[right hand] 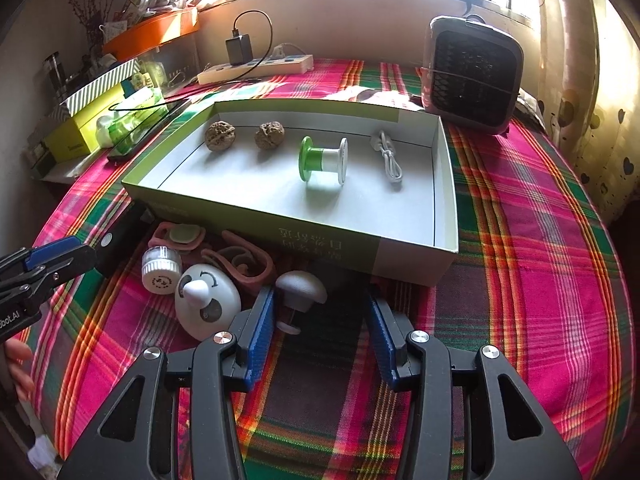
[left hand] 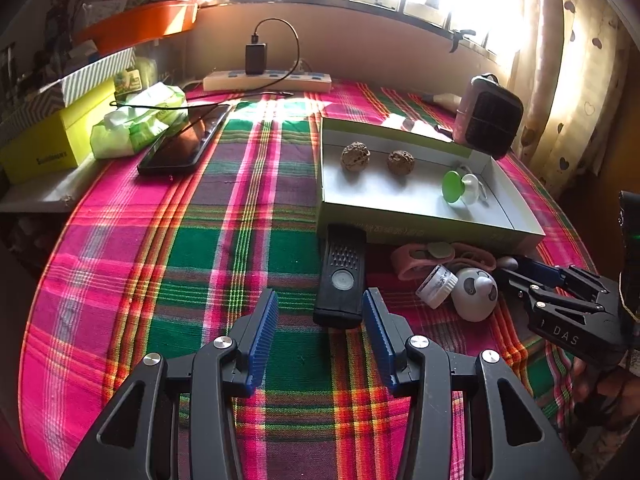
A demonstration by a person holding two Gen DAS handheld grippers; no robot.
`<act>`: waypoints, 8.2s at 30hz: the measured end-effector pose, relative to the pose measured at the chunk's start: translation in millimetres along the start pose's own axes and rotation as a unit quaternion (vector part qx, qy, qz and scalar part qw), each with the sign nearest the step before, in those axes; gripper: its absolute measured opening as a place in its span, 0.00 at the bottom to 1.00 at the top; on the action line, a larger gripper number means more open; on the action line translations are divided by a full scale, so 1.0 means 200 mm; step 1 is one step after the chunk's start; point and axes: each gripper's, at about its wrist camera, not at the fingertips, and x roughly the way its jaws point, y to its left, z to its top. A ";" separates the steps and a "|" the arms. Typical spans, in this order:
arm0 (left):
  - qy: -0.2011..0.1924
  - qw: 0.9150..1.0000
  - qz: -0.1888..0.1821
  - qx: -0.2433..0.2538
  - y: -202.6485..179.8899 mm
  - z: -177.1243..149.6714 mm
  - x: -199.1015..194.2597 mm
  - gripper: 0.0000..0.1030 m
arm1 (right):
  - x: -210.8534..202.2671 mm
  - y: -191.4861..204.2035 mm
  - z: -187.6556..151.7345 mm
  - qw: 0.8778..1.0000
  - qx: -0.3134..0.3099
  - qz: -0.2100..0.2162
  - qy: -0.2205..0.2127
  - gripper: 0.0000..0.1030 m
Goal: Organize objects
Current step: 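Withdraw both tools from the box toward the black remote, then grasp the black remote with the left tool while the right tool grasps the white mushroom knob, then carry the remote and knob into the white box lid and open both tools, then withdraw both tools from the box toward the remaining items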
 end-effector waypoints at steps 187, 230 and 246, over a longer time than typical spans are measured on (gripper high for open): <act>0.047 0.997 -0.011 0.067 -0.24 0.51 0.50 0.32 | 0.44 -0.09 0.65 0.998 -0.044 0.013 0.052 0.37; -0.015 0.998 -0.011 0.066 -0.26 0.24 0.01 0.35 | -0.14 0.04 0.28 0.998 0.011 -0.004 -0.056 0.37; -0.031 0.996 0.011 0.083 -0.25 0.04 -0.05 0.35 | -0.22 0.10 0.03 0.997 0.026 -0.007 -0.072 0.51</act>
